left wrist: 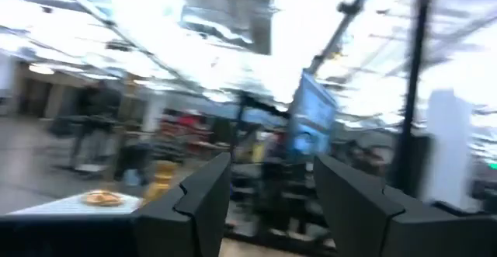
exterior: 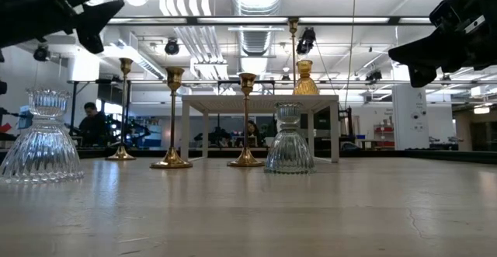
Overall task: Pick & Place candle stick holders
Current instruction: Put the large gold candlestick on the shelf
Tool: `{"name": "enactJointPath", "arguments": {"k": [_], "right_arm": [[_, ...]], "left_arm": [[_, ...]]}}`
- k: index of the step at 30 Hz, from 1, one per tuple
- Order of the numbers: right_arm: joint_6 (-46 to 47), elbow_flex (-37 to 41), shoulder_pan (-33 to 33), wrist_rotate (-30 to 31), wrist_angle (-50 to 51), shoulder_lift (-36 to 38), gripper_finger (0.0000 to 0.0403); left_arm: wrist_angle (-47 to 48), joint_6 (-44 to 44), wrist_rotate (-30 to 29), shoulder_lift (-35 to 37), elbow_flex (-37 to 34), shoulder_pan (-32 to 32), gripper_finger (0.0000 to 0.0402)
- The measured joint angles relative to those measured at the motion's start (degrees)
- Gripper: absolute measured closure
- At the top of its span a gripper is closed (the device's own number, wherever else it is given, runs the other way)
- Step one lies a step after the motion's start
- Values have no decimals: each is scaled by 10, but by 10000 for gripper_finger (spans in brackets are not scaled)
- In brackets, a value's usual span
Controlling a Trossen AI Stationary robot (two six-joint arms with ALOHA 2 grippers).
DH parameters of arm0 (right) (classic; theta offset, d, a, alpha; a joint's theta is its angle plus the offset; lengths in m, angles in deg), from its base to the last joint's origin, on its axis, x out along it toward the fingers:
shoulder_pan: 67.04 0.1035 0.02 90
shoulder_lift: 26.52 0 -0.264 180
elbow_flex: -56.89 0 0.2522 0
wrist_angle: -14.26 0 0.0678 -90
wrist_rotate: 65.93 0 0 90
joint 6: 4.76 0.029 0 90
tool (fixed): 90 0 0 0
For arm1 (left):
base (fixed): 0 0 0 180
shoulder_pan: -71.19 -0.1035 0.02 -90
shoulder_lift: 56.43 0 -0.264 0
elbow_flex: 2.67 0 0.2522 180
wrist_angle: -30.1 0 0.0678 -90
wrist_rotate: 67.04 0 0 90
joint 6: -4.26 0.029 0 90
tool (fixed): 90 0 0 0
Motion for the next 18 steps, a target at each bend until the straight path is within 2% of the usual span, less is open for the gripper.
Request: {"name": "enactJointPath", "arguments": {"k": [4, 7, 10, 18], "right_arm": [[0, 0, 0, 1, 0, 0, 394], [0, 0, 0, 1, 0, 0, 394], [0, 0, 0, 1, 0, 0, 394], [0, 0, 0, 0, 0, 0, 394]], "left_arm": [[71, 62, -82, 0, 39, 1, 215], [198, 106, -190, -3, 67, 0, 216], [297, 106, -291, -10, 85, 0, 216], [320, 72, -491, -29, 70, 0, 216]]}}
